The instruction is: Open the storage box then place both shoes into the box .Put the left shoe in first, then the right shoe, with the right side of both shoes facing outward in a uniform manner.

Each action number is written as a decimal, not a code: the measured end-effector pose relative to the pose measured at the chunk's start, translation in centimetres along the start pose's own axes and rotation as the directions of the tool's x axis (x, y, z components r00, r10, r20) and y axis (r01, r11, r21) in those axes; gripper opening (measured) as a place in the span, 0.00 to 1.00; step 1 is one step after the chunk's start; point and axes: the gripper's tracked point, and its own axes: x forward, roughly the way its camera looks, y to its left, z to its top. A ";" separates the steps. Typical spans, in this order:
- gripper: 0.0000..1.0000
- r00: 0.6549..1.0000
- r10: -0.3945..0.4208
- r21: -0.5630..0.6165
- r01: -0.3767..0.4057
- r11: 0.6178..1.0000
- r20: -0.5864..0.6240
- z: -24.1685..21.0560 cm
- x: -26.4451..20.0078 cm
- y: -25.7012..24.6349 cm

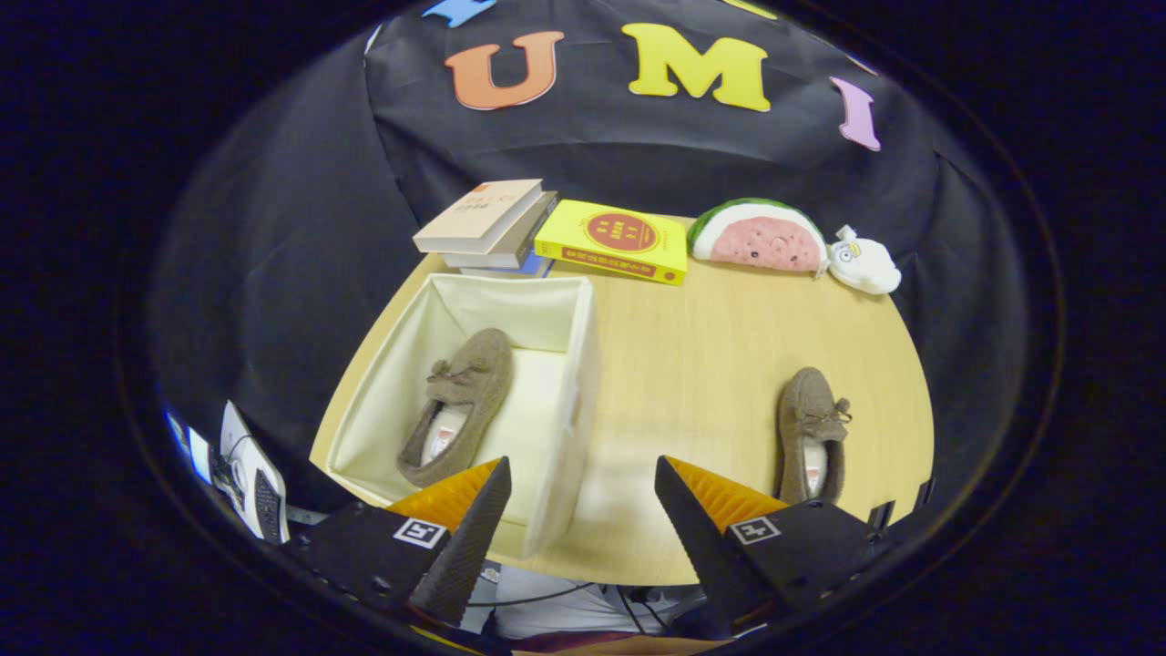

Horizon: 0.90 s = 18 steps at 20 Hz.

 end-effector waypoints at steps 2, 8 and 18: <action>0.97 0.999 0.002 0.049 -0.004 0.999 0.036 0.4 -0.5 -3.1; 0.97 0.999 -0.045 0.159 0.042 0.986 0.018 -1.1 0.4 -13.6; 0.97 0.978 -0.135 0.211 0.167 0.963 -0.159 -5.4 6.3 -28.4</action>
